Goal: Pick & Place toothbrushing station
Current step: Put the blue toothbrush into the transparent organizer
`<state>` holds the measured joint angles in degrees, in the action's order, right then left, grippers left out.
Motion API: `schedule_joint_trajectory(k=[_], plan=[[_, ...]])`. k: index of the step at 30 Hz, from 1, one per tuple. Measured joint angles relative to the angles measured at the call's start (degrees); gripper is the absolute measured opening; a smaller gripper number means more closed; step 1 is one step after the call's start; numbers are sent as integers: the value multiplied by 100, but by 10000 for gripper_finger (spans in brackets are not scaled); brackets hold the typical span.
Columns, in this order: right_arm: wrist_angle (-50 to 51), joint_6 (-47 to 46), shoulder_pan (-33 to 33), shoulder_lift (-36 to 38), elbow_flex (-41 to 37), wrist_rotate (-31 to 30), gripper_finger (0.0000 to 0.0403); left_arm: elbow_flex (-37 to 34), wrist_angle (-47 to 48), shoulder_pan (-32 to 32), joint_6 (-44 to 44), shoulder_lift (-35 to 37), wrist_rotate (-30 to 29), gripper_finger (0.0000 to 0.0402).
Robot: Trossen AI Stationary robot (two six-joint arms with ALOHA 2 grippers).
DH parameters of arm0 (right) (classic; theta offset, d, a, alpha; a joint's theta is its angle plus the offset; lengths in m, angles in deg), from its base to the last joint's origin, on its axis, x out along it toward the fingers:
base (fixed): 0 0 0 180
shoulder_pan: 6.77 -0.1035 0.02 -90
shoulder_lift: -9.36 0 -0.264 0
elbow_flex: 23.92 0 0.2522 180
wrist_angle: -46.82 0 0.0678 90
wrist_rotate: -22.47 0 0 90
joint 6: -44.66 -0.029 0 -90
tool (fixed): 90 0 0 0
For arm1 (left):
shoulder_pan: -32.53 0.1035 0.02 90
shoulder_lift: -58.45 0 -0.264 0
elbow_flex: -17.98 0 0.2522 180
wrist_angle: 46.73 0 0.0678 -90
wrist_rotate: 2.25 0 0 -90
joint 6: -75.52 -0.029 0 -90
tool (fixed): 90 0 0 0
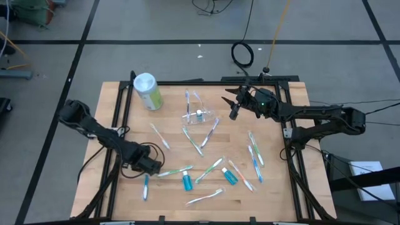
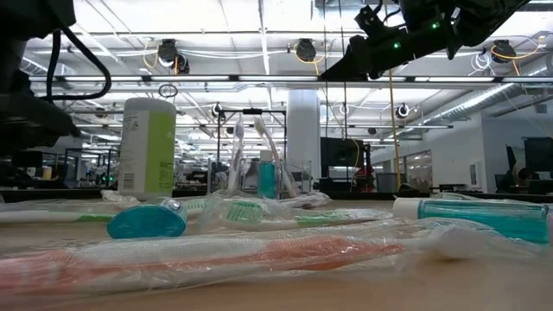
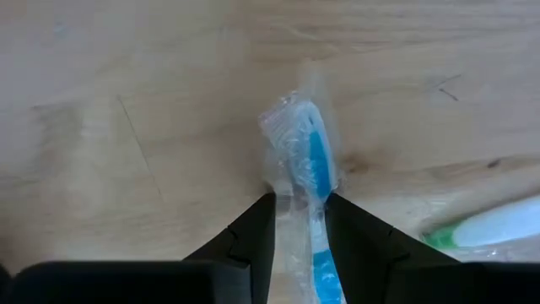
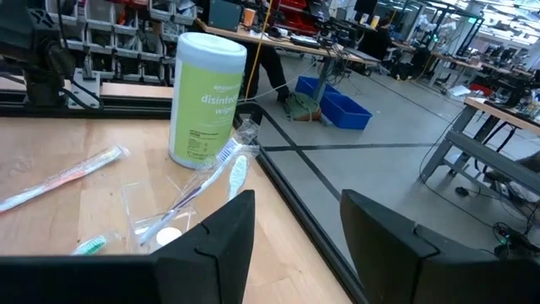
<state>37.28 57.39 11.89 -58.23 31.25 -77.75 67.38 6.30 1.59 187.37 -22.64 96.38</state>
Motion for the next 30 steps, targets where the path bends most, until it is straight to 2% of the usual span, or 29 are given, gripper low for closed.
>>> schedule_joint_trajectory(k=[6,9,15,19,23,27,30], plan=[[0,-4,-2,0,0,0,169,-98,-182,-13,-133,1,-235,112],[-2,-5,-2,0,2,0,169,-105,-257,-11,-185,-3,-448,98],[2,-6,0,0,2,0,169,-100,-537,30,-749,23,-1856,15],[2,-156,-9,0,2,0,169,210,-416,170,-995,202,-2597,15],[3,-433,-9,0,2,2,169,878,-569,334,-2401,562,-3958,6],[26,-664,-12,-2,2,2,169,1442,-896,594,-4358,785,-5498,13],[133,-824,-51,-2,5,2,169,1620,-1701,930,-5952,853,-6464,13]])
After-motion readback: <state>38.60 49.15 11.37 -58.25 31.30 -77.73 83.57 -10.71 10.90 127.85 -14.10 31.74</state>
